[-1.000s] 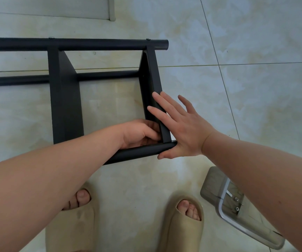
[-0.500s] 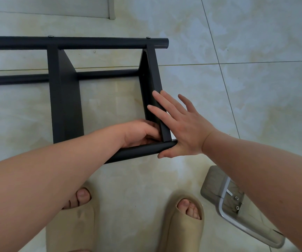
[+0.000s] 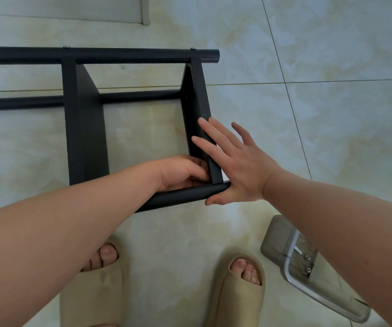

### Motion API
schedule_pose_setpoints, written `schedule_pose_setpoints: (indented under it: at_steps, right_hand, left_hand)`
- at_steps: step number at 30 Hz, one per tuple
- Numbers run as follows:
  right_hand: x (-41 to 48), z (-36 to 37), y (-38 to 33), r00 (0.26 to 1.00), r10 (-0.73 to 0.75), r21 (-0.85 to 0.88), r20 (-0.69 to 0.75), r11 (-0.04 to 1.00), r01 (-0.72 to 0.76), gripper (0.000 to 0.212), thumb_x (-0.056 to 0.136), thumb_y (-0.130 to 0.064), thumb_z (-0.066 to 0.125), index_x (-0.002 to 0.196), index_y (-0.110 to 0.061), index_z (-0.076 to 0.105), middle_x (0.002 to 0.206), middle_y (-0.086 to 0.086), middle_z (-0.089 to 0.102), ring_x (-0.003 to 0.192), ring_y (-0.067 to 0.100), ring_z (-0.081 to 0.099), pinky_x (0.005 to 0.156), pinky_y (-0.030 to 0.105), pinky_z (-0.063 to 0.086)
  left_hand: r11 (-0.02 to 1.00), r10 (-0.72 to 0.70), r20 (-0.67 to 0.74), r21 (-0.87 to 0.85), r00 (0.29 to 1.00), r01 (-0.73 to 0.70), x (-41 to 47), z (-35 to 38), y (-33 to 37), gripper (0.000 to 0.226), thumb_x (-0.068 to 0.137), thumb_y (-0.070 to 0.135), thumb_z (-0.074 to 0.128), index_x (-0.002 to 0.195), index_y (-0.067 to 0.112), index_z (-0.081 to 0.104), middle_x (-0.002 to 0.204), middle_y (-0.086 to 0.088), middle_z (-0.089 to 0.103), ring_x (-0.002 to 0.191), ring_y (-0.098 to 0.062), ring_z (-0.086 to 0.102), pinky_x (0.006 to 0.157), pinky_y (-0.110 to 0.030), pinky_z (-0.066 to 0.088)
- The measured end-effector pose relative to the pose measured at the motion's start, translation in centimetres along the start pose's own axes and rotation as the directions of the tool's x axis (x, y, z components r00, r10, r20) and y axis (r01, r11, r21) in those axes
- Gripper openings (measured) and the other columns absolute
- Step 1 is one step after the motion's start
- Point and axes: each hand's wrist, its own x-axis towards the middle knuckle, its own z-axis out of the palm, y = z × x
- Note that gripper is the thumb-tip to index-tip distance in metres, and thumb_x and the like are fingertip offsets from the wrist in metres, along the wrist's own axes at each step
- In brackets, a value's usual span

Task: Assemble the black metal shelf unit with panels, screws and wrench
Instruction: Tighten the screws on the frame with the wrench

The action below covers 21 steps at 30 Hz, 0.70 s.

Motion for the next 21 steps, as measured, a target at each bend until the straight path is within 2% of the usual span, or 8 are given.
schedule_pose_setpoints:
  at_steps: [2, 6, 8, 10, 13, 15, 19, 21]
  right_hand:
    - [0.0, -0.02, 0.0, 1.0, 0.001, -0.001, 0.003, 1.0, -0.001, 0.121, 0.071, -0.093, 0.04, 0.16, -0.013, 0.021, 0.169, 0.013, 0.003, 0.157, 0.03, 0.005, 0.121, 0.061, 0.017]
    - [0.0, -0.06, -0.02, 1.0, 0.003, -0.004, 0.008, 1.0, -0.003, 0.121, 0.072, -0.094, 0.038, 0.16, -0.014, 0.021, 0.169, 0.013, 0.003, 0.157, 0.03, 0.004, 0.121, 0.061, 0.017]
    - [-0.01, -0.06, -0.02, 1.0, 0.0, -0.004, 0.003, 1.0, 0.0, 0.121, 0.072, -0.094, 0.038, 0.16, -0.013, 0.021, 0.169, 0.013, 0.003, 0.157, 0.03, 0.005, 0.121, 0.061, 0.017]
    - [0.0, -0.05, -0.02, 1.0, -0.002, -0.003, -0.005, 1.0, 0.002, 0.121, 0.072, -0.094, 0.038, 0.16, -0.013, 0.022, 0.169, 0.014, 0.005, 0.156, 0.03, 0.006, 0.12, 0.061, 0.018]
    - [-0.01, -0.08, 0.01, 1.0, 0.0, -0.008, -0.004, 1.0, 0.0, 0.121, 0.072, -0.094, 0.039, 0.16, -0.012, 0.023, 0.169, 0.014, 0.004, 0.156, 0.031, 0.006, 0.12, 0.061, 0.018]
    - [0.0, -0.07, -0.01, 1.0, -0.001, -0.011, 0.0, 1.0, 0.001, 0.121, 0.072, -0.093, 0.04, 0.16, -0.013, 0.022, 0.169, 0.014, 0.004, 0.156, 0.031, 0.005, 0.12, 0.061, 0.018]
    - [-0.01, -0.07, -0.02, 1.0, 0.002, -0.009, 0.006, 1.0, -0.002, 0.121, 0.072, -0.094, 0.04, 0.16, -0.013, 0.021, 0.169, 0.013, 0.003, 0.157, 0.03, 0.005, 0.121, 0.06, 0.017]
    - [0.0, -0.09, -0.02, 1.0, 0.002, -0.01, 0.009, 1.0, -0.002, 0.121, 0.072, -0.094, 0.039, 0.16, -0.013, 0.021, 0.169, 0.013, 0.003, 0.157, 0.03, 0.004, 0.121, 0.06, 0.017]
  left_hand:
    - [0.999, -0.011, 0.004, -0.036, 1.0, 0.011, -0.15, 0.08, 0.18, 0.021, 0.093, -0.01, 0.044, 0.092, 0.002, 0.06, 0.075, -0.011, 0.064, 0.066, -0.02, 0.067, 0.062, -0.029, 0.055]
    - [0.997, -0.015, 0.001, 0.074, 1.0, 0.015, -0.22, 0.21, 0.12, 0.013, 0.087, 0.008, 0.056, 0.092, 0.005, 0.068, 0.08, -0.008, 0.068, 0.078, -0.021, 0.065, 0.078, -0.034, 0.052]
    - [0.991, -0.026, -0.035, 0.127, 0.999, 0.031, -0.31, 0.3, 0.14, 0.027, 0.075, 0.018, 0.064, 0.097, 0.002, 0.07, 0.087, -0.012, 0.07, 0.084, -0.025, 0.066, 0.084, -0.039, 0.05]
    - [0.995, -0.016, -0.046, 0.102, 0.999, 0.021, -0.19, 0.22, 0.01, 0.027, 0.074, 0.014, 0.066, 0.096, 0.0, 0.069, 0.087, -0.016, 0.069, 0.083, -0.028, 0.066, 0.084, -0.04, 0.05]
    - [0.999, -0.002, -0.035, 0.053, 0.999, 0.004, -0.02, 0.02, -0.09, 0.007, 0.087, -0.001, 0.059, 0.089, 0.001, 0.065, 0.077, -0.012, 0.069, 0.072, -0.024, 0.067, 0.074, -0.034, 0.053]
    - [1.0, 0.0, -0.015, 0.024, 1.0, 0.001, 0.03, -0.02, -0.09, 0.016, 0.091, -0.007, 0.051, 0.088, 0.002, 0.063, 0.074, -0.011, 0.067, 0.069, -0.021, 0.067, 0.068, -0.031, 0.053]
    - [1.0, 0.009, -0.038, -0.028, 0.999, -0.01, -0.07, 0.2, 0.15, 0.018, 0.093, -0.006, 0.047, 0.092, 0.003, 0.063, 0.076, -0.009, 0.066, 0.07, -0.02, 0.066, 0.067, -0.032, 0.054]
    - [1.0, 0.009, -0.044, 0.012, 0.999, -0.008, -0.01, 0.14, 0.07, 0.015, 0.091, 0.0, 0.052, 0.096, 0.003, 0.065, 0.08, -0.01, 0.068, 0.076, -0.022, 0.067, 0.072, -0.033, 0.054]
